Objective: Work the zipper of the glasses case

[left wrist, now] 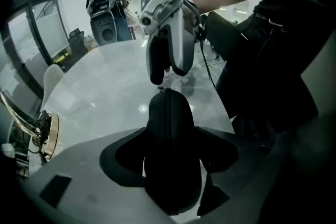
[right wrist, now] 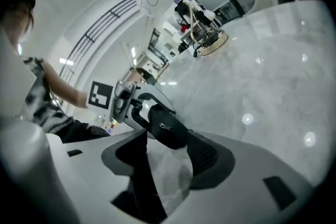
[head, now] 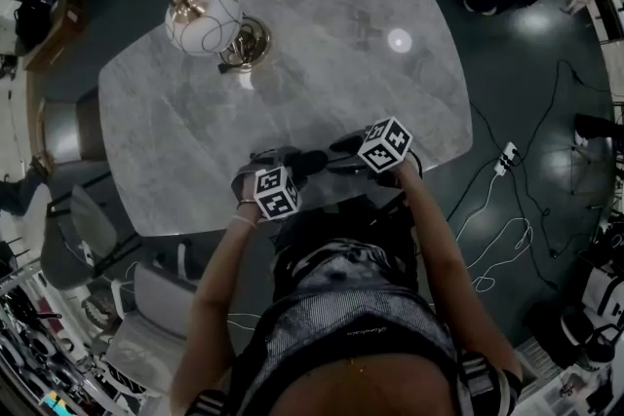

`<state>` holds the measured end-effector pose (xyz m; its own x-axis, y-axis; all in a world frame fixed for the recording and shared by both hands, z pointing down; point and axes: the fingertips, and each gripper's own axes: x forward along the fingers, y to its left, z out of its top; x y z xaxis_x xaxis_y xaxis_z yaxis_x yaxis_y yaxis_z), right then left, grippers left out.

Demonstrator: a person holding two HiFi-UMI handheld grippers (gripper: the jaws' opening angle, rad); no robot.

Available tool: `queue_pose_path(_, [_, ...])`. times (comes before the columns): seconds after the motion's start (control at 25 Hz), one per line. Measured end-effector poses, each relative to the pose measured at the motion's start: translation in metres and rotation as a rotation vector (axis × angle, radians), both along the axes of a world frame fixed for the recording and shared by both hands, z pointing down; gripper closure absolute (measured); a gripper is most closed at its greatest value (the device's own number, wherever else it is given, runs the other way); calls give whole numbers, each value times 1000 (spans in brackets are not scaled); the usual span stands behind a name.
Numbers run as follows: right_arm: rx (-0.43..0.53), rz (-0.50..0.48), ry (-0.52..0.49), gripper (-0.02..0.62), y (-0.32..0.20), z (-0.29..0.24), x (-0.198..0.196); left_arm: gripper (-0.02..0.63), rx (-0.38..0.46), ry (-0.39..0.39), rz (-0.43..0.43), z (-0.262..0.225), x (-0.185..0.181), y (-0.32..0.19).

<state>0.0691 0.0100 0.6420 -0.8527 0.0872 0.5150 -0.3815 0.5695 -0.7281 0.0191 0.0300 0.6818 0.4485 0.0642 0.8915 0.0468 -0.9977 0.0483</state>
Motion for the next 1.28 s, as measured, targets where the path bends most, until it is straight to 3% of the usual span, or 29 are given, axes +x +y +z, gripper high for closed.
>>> queue_pose_path(0.12, [-89,2,-75,327,3,-3,-2,330,66,14,5,0,0,3])
queue_pose_path(0.2, [-115,-10,-78,365,4,1,-4,330,100,22,6,0,1,4])
queue_pose_path(0.36, [-147,-33,-80,380,4,6,-10,330,124,19,4,0,2,4])
queue_pose_path(0.52, [-107,-51,-63,463,0,5,-11,330,108,8,-2,2,1,2])
queue_pose_path(0.68, [-95,-78,-84,479,2,-1,-16,336,63,-3,-12,6,0,6])
queue_pose_path(0.92, [-118,-87,-84,479,4,-2,-19,338,73,-16,-17,12,-1,9])
queue_pose_path(1.12, [-18,-108,-22,513,1,-4,-21,341,44,-46,-23,16,-3,7])
queue_pose_path(1.28, [25,-37,-6,532,-7,-11,-19,341,-13,-44,-57,14,-3,4])
